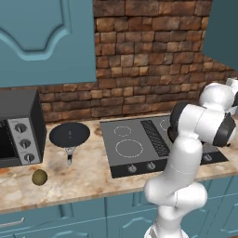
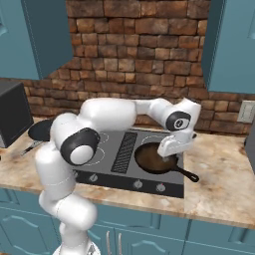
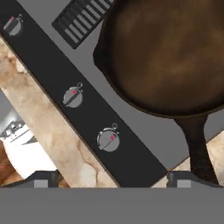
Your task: Place both pans onto different burners. Then place the potato and the steak on different pans.
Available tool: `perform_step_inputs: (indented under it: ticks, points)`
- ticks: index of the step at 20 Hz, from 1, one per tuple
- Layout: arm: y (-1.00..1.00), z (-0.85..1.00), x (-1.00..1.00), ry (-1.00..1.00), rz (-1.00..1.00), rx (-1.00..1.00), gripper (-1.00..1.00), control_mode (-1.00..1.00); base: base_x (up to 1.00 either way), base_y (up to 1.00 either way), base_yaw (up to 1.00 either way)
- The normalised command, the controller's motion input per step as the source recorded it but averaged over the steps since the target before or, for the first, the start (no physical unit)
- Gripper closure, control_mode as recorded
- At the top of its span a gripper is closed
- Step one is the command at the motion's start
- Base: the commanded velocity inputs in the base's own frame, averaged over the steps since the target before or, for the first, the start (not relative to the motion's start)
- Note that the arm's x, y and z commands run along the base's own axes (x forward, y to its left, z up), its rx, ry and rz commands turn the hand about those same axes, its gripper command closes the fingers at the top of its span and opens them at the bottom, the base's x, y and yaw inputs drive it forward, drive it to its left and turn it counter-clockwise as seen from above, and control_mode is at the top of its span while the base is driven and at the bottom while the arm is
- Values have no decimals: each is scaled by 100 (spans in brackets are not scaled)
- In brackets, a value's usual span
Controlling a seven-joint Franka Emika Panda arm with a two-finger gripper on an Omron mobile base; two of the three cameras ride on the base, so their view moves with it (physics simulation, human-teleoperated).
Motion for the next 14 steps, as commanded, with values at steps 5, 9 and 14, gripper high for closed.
perform_step_inputs:
  ticks: [5,9,14]
  points:
    - [85,45,-68,2,-25,1,-100,-100,0,0,0]
    - [75,38,-74,0,-28,6,-100,-100,0,0,0]
    - [74,32,-73,2,-26,6,-100,-100,0,0,0]
